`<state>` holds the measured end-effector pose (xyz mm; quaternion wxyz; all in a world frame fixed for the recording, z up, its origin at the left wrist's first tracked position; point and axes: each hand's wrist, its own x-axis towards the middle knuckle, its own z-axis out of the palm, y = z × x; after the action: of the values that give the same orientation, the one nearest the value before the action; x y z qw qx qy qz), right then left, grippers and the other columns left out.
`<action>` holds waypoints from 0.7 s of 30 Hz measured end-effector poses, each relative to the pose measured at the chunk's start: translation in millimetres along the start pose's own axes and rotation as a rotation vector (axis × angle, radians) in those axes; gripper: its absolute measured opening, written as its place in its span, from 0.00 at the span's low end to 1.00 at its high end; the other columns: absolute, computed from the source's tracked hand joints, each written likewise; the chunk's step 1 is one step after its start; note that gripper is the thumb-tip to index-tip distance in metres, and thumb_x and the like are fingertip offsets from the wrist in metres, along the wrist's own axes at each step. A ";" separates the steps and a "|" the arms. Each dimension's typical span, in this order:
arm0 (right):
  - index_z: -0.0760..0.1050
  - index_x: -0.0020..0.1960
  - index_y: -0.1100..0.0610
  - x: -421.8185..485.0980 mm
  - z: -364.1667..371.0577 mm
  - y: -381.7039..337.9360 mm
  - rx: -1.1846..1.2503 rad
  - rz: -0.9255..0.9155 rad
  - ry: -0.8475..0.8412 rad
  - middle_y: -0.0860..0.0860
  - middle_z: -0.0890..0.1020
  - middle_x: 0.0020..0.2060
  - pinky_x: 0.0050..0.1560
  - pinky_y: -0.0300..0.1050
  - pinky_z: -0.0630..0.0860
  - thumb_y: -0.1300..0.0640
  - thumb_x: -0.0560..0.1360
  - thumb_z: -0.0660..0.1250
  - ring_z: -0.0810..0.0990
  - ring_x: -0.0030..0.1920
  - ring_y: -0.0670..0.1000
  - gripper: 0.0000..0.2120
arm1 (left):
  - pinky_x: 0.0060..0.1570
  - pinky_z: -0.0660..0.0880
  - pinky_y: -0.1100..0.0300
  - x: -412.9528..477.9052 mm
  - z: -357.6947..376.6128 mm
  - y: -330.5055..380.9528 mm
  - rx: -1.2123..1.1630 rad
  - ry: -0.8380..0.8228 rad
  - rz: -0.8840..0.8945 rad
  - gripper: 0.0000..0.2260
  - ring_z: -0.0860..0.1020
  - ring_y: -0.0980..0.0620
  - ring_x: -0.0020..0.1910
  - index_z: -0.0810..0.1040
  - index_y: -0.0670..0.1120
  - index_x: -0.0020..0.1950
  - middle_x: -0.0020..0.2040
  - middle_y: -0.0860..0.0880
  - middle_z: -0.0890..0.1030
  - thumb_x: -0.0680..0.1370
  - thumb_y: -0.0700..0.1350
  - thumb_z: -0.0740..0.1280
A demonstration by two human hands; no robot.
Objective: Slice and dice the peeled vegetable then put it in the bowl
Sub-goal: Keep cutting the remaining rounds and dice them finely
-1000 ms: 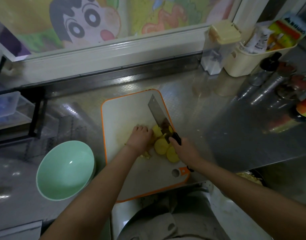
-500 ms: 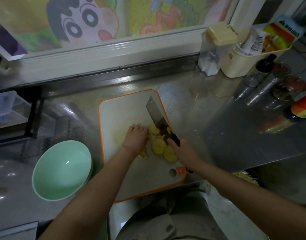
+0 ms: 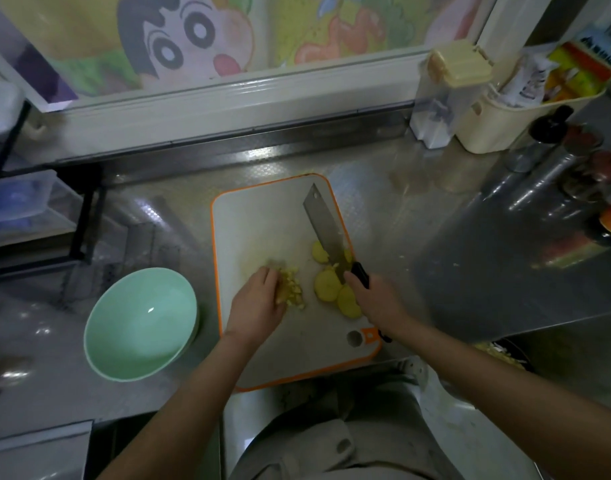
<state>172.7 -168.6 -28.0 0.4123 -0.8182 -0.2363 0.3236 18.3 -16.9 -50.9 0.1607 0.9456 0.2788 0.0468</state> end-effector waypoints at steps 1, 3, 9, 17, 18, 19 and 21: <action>0.64 0.30 0.54 0.7 2.3 0.1 0.000 0.003 -0.005 0.49 0.67 0.24 0.24 0.34 0.60 0.52 0.80 0.60 0.66 0.22 0.42 0.20 | 0.31 0.63 0.58 -5.0 3.2 -1.2 0.032 -0.013 0.013 0.12 0.74 0.43 0.39 0.71 0.44 0.46 0.44 0.45 0.72 0.67 0.43 0.71; 0.64 0.30 0.55 2.3 6.8 0.6 0.013 0.011 -0.016 0.50 0.68 0.25 0.27 0.39 0.61 0.51 0.79 0.61 0.67 0.25 0.46 0.20 | 0.30 0.64 0.57 -12.1 7.3 -2.7 0.064 -0.028 0.023 0.12 0.74 0.43 0.38 0.71 0.45 0.45 0.42 0.45 0.73 0.67 0.44 0.72; 0.65 0.32 0.56 2.8 11.5 -0.2 0.001 0.011 -0.048 0.54 0.68 0.26 0.32 0.45 0.63 0.48 0.79 0.61 0.67 0.26 0.50 0.19 | 0.35 0.69 0.56 -19.2 9.6 -9.6 0.147 -0.193 0.088 0.15 0.76 0.42 0.40 0.74 0.45 0.46 0.42 0.45 0.73 0.63 0.48 0.73; 0.66 0.33 0.57 1.4 2.8 -0.8 0.010 0.019 -0.021 0.53 0.68 0.26 0.30 0.43 0.62 0.48 0.79 0.60 0.67 0.25 0.49 0.19 | 0.55 0.61 0.56 7.0 -9.2 9.5 0.140 -0.229 0.045 0.20 0.68 0.47 0.59 0.70 0.49 0.59 0.56 0.48 0.70 0.75 0.61 0.62; 0.65 0.32 0.56 1.0 0.8 -1.0 0.004 0.016 -0.014 0.52 0.68 0.25 0.29 0.42 0.61 0.49 0.79 0.60 0.66 0.25 0.48 0.20 | 0.54 0.61 0.56 15.9 -10.2 12.2 0.129 -0.200 0.037 0.18 0.68 0.46 0.59 0.69 0.48 0.61 0.57 0.47 0.70 0.76 0.57 0.62; 0.64 0.31 0.56 1.4 -1.2 -1.5 0.000 0.013 -0.010 0.51 0.68 0.25 0.28 0.41 0.60 0.49 0.80 0.60 0.65 0.24 0.48 0.20 | 0.54 0.62 0.56 25.9 -10.9 15.0 0.112 -0.179 0.027 0.16 0.68 0.46 0.60 0.69 0.47 0.62 0.58 0.47 0.70 0.77 0.53 0.62; 0.63 0.30 0.56 3.4 -6.1 -3.0 -0.001 0.010 -0.008 0.50 0.67 0.24 0.27 0.39 0.59 0.50 0.80 0.59 0.65 0.24 0.46 0.21 | 0.56 0.62 0.56 47.5 -9.0 20.8 0.057 -0.159 -0.015 0.16 0.68 0.45 0.61 0.68 0.46 0.64 0.61 0.46 0.70 0.77 0.48 0.63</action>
<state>179.1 -167.9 -23.9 0.4093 -0.8183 -0.2339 0.3290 67.3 -5.1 -35.6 0.1558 0.9484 0.2734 -0.0378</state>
